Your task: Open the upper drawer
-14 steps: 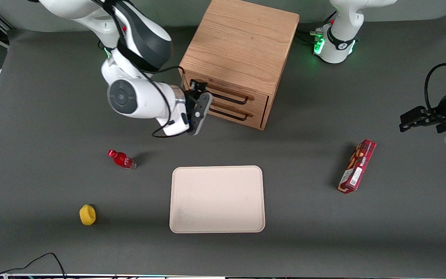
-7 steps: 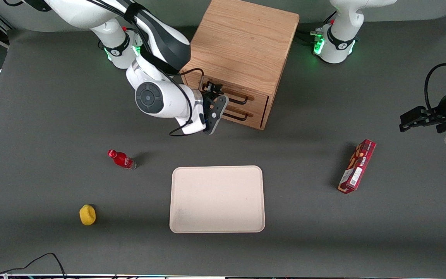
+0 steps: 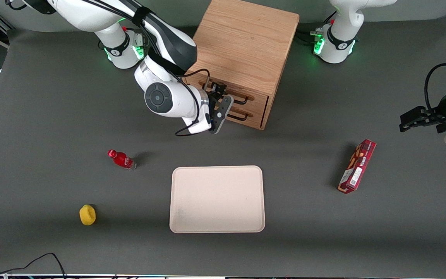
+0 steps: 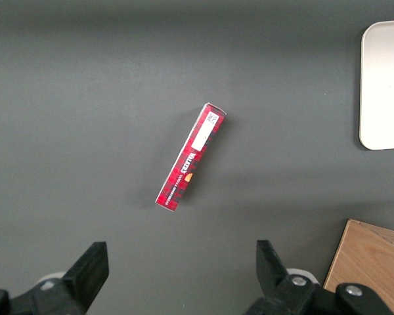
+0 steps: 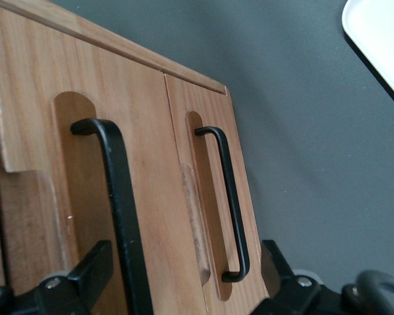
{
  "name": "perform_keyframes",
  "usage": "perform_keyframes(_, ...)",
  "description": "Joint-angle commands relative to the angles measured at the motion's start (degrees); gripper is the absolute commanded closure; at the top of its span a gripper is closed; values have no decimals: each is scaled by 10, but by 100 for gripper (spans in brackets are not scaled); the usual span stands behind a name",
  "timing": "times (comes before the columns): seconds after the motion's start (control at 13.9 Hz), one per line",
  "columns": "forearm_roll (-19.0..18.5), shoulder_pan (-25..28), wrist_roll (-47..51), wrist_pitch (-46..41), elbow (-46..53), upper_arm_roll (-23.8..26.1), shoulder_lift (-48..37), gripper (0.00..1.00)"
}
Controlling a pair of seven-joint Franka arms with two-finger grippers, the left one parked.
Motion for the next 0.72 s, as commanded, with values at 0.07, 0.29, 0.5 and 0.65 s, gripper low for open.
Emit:
perform_keyframes(0.07, -38, 1, 17, 27, 10, 5, 25, 0)
perform_keyframes(0.29, -60, 0, 18, 28, 39, 4, 51, 0)
perform_keyframes(0.5, -79, -2, 19, 24, 78, -1, 77, 0)
perform_keyframes(0.65, -80, -4, 18, 20, 98, -6, 89, 0)
